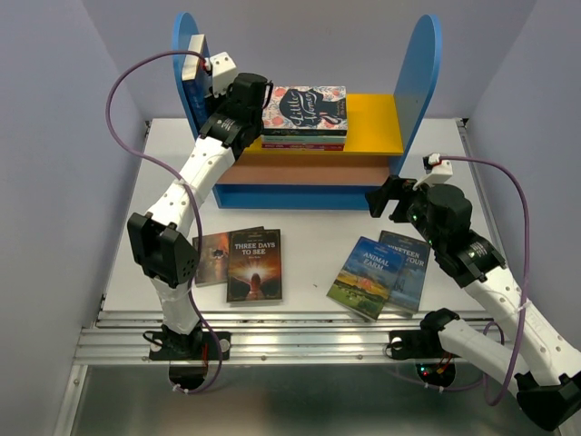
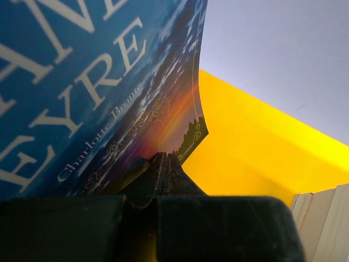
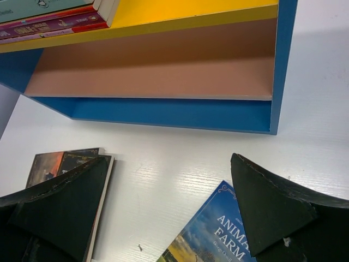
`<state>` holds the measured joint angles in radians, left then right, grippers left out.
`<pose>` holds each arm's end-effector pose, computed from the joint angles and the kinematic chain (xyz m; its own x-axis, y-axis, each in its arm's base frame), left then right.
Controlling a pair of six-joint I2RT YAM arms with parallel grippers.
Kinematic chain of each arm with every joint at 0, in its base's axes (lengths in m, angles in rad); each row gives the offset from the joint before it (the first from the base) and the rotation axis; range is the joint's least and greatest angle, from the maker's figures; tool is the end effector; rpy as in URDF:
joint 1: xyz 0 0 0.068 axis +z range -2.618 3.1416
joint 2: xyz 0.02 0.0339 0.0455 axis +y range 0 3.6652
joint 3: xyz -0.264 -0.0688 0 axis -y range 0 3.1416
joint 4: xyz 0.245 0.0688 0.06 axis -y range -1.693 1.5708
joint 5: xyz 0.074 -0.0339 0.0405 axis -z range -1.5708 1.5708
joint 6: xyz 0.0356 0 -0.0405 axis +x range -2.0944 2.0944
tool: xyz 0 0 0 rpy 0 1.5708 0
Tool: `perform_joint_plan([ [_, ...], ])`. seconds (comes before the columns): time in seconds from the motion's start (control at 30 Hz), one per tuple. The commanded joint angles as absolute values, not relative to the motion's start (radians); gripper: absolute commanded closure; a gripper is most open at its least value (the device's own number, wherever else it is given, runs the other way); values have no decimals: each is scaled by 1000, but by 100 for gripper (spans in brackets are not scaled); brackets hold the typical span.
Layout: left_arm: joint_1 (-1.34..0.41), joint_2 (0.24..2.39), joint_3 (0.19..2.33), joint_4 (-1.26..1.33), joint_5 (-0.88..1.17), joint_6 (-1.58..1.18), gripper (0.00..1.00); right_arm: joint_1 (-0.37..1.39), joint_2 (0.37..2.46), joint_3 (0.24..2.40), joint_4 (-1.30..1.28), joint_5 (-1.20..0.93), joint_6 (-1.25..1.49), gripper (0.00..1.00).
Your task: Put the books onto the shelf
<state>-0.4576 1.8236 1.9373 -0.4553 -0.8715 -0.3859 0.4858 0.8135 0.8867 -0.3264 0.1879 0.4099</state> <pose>0.3834 -0.1584 0.4241 -0.1420 -0.2001 -0.9694 -0.4490 0.8858 -0.1171 0.1659 0.0801 0.3558 -0.3222 0.2726 -0.9066 -0.1857 0.9208 0.3429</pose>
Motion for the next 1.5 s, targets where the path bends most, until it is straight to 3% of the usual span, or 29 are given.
perform_joint_plan([
  [0.0,-433,1790,1939,-396,-986,-374,100,488,808,913,-310,209,391,0],
  [0.33,-431,1711,1842,-238,-841,-302,100,488,804,908,-310,215,385,0],
  [0.5,-433,1640,1784,-160,-713,-267,89,488,804,910,-310,212,382,0],
  [0.77,-433,1580,1767,-104,-592,-226,86,488,810,913,-307,189,380,0],
  [0.9,-433,1559,1770,-87,-532,-213,80,488,810,914,-307,186,382,0],
  [1.17,-433,1509,1807,-71,-327,-189,50,488,805,920,-302,190,376,0],
  [1.2,-434,1494,1812,-68,-289,-186,38,488,804,920,-301,190,376,0],
  [1.27,-433,1468,1815,-55,-246,-186,24,488,805,920,-301,187,376,0],
  [1.3,-434,1457,1813,-49,-224,-186,10,488,805,919,-301,189,376,0],
  [1.33,-433,1447,1810,-43,-180,-187,6,488,805,919,-301,189,374,0],
  [1.47,-434,1398,1796,-15,-51,-196,1,488,801,916,-301,195,376,0],
])
